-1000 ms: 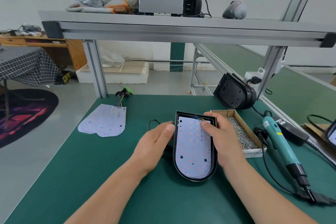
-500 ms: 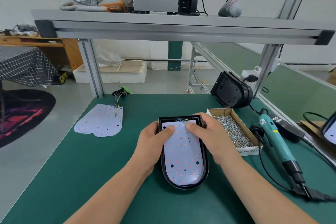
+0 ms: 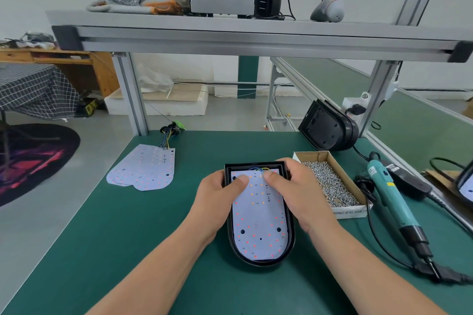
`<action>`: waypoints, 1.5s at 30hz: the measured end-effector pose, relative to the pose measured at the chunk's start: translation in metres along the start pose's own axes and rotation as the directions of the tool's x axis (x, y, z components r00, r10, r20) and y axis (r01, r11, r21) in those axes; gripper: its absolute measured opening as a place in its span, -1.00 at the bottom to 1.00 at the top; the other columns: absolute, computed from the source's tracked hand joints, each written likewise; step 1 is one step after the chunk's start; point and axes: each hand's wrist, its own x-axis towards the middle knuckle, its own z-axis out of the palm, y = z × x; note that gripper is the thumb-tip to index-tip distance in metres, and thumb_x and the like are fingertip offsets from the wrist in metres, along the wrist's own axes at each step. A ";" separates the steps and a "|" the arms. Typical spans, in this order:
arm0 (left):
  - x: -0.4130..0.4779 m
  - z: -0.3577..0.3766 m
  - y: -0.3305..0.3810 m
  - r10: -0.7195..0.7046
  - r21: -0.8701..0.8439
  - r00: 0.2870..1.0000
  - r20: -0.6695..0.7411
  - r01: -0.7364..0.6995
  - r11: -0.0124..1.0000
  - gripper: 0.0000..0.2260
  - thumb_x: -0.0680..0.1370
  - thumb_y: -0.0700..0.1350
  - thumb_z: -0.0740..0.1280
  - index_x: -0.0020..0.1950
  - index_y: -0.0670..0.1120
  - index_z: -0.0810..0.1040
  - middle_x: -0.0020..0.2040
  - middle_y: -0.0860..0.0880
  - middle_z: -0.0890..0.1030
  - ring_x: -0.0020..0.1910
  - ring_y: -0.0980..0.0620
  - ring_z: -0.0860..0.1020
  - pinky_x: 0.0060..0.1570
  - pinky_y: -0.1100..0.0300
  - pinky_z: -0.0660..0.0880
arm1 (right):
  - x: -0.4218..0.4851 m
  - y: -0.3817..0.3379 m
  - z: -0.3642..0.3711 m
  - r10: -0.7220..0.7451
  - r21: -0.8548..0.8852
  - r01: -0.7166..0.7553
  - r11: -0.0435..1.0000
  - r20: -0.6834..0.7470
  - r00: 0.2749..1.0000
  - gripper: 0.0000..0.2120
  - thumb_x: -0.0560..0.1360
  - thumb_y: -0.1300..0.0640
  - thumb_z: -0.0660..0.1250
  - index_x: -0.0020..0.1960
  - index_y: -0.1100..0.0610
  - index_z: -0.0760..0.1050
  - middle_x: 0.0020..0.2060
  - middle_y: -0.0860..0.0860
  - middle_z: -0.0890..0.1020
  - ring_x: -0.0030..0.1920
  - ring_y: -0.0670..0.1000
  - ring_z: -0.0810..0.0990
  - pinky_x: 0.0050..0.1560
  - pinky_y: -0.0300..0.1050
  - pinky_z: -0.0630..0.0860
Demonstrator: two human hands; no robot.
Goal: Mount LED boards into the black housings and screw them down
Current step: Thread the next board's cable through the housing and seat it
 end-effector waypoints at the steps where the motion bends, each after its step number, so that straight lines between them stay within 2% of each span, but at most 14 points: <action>1: 0.000 -0.001 0.000 0.006 0.007 1.000 0.004 -0.006 1.000 -0.90 0.67 -0.11 0.41 0.10 -0.07 0.72 0.02 -0.05 0.79 0.04 -0.11 0.75 0.10 -0.03 0.69 | 0.000 0.000 0.000 0.000 -0.003 0.000 1.000 0.003 1.000 -0.93 0.60 0.14 0.44 0.06 0.03 0.65 -0.08 -0.08 0.75 -0.07 -0.07 0.73 -0.10 -0.17 0.60; 4: 0.002 -0.002 -0.002 0.026 0.027 0.999 0.027 -0.027 0.999 -0.87 0.68 -0.06 0.40 0.11 -0.07 0.70 0.02 -0.04 0.78 0.06 -0.11 0.75 0.10 -0.02 0.68 | 0.003 -0.002 -0.001 0.018 -0.044 -0.017 0.999 0.013 1.000 -0.94 0.60 0.14 0.45 0.07 0.03 0.65 -0.07 -0.08 0.75 -0.07 -0.07 0.73 -0.10 -0.17 0.60; 7: 0.000 -0.003 -0.004 0.006 0.025 0.998 0.058 -0.007 1.000 -0.49 0.64 0.27 0.31 0.21 -0.18 0.63 0.15 -0.17 0.72 0.20 -0.22 0.67 0.28 -0.18 0.59 | 0.007 -0.002 -0.003 0.065 -0.103 -0.064 0.993 0.000 0.998 -0.94 0.60 0.11 0.44 0.07 0.05 0.63 -0.06 -0.04 0.74 -0.03 0.01 0.71 0.00 -0.02 0.62; 10: 0.000 -0.010 -0.009 0.068 0.222 0.993 0.101 -0.089 0.971 -0.39 0.54 0.51 0.12 0.42 0.19 0.53 0.15 0.32 0.66 0.20 0.40 0.56 0.31 0.20 0.46 | 0.005 0.003 -0.004 0.112 -0.131 -0.110 0.985 0.008 0.994 -0.92 0.62 0.09 0.43 0.10 0.02 0.59 -0.04 -0.06 0.70 -0.01 0.01 0.67 0.04 -0.02 0.57; 12: 0.003 -0.019 -0.010 0.127 0.379 0.989 0.077 -0.147 0.914 -0.35 0.56 0.52 0.08 0.58 0.29 0.33 0.15 0.45 0.57 0.19 0.57 0.44 0.25 0.41 0.32 | 0.002 0.007 -0.007 0.119 -0.214 -0.111 0.971 0.022 0.993 -0.88 0.62 0.06 0.43 0.14 -0.03 0.55 -0.02 -0.08 0.66 0.01 -0.02 0.63 0.05 -0.03 0.53; 15: 0.014 -0.036 -0.011 0.151 0.429 0.988 0.031 -0.149 0.891 -0.49 0.71 0.28 0.12 0.63 0.15 0.36 0.41 0.15 0.56 0.43 0.18 0.45 0.48 0.17 0.32 | 0.001 0.010 -0.011 0.146 -0.261 -0.126 0.957 0.060 0.987 -0.86 0.62 0.06 0.42 0.16 -0.04 0.53 0.02 -0.04 0.65 0.02 0.00 0.61 0.09 -0.02 0.53; 18: 0.020 -0.047 -0.009 0.282 0.757 0.958 0.055 -0.224 0.614 -0.61 0.76 -0.08 0.20 0.60 -0.03 0.42 0.15 0.04 0.63 0.24 -0.09 0.49 0.38 -0.07 0.38 | 0.002 0.011 -0.018 0.190 -0.241 -0.160 0.957 0.110 0.976 -0.86 0.61 0.12 0.43 0.14 -0.01 0.55 -0.04 0.00 0.65 -0.12 -0.07 0.58 -0.08 -0.18 0.50; 20: 0.017 -0.047 -0.005 0.393 0.887 0.912 0.117 -0.274 0.373 -0.60 0.70 -0.20 0.30 0.56 -0.05 0.48 0.19 0.05 0.64 0.26 -0.12 0.47 0.37 -0.07 0.34 | 0.003 0.011 -0.021 0.210 -0.260 -0.172 0.950 0.127 0.969 -0.88 0.60 0.16 0.45 0.11 0.02 0.56 -0.11 0.00 0.65 -0.18 -0.09 0.57 -0.16 -0.23 0.48; 23: 0.007 -0.034 0.004 0.576 0.867 0.789 0.214 -0.426 0.260 -0.65 0.63 -0.16 0.34 0.43 -0.07 0.59 0.18 0.04 0.67 0.22 -0.11 0.52 0.30 -0.06 0.37 | 0.001 0.011 -0.022 0.220 -0.309 -0.171 0.936 0.132 0.967 -0.89 0.58 0.14 0.47 0.07 0.06 0.57 -0.10 0.04 0.65 -0.14 -0.01 0.58 -0.07 -0.06 0.49; 25: -0.002 -0.023 0.008 0.575 0.818 0.763 0.296 -0.513 0.260 -0.65 0.63 -0.02 0.29 0.39 -0.06 0.61 0.17 0.05 0.67 0.21 -0.07 0.54 0.28 0.00 0.38 | -0.001 0.009 -0.022 0.215 -0.430 -0.137 0.892 0.138 0.967 -0.89 0.58 0.06 0.45 0.05 0.02 0.55 -0.10 -0.02 0.63 -0.14 -0.03 0.56 -0.11 -0.07 0.45; 30: -0.007 -0.015 -0.002 0.297 0.743 0.873 0.388 -0.486 0.460 -0.62 0.66 0.22 0.22 0.38 0.10 0.60 0.25 0.26 0.56 0.26 0.18 0.48 0.24 0.05 0.52 | -0.003 0.001 -0.026 0.174 -0.641 0.014 0.767 0.230 0.957 -0.83 0.61 0.01 0.39 0.08 0.08 0.49 0.04 -0.01 0.52 -0.01 -0.03 0.50 -0.15 -0.24 0.36; 35: -0.003 -0.014 -0.008 0.241 0.716 0.901 0.361 -0.433 0.547 -0.58 0.59 0.34 0.14 0.34 0.24 0.55 0.22 0.37 0.50 0.26 0.31 0.46 0.22 0.09 0.52 | -0.006 -0.003 -0.021 0.069 -0.689 0.165 0.705 0.299 0.952 -0.81 0.61 0.15 0.36 0.21 0.16 0.57 0.18 0.06 0.49 0.27 0.04 0.45 0.21 -0.14 0.38; 40: -0.004 -0.018 -0.011 0.305 0.670 0.889 0.340 -0.457 0.585 -0.56 0.62 0.28 0.17 0.44 0.19 0.56 0.30 0.34 0.51 0.37 0.33 0.39 0.34 0.27 0.37 | -0.006 -0.004 -0.030 0.040 -0.578 0.109 0.809 0.238 0.970 -0.62 0.60 0.11 0.39 0.41 0.06 0.49 0.28 -0.05 0.47 0.31 -0.10 0.46 0.27 -0.23 0.33; 45: -0.011 -0.015 -0.002 0.329 0.700 0.881 0.339 -0.470 0.538 -0.50 0.60 0.31 0.16 0.43 0.14 0.59 0.31 0.28 0.54 0.39 0.25 0.40 0.34 0.27 0.35 | -0.008 -0.014 -0.049 0.032 -0.328 0.003 0.945 0.099 0.995 -0.66 0.61 -0.06 0.43 0.36 -0.04 0.56 0.20 -0.18 0.59 0.20 -0.25 0.58 0.29 -0.17 0.48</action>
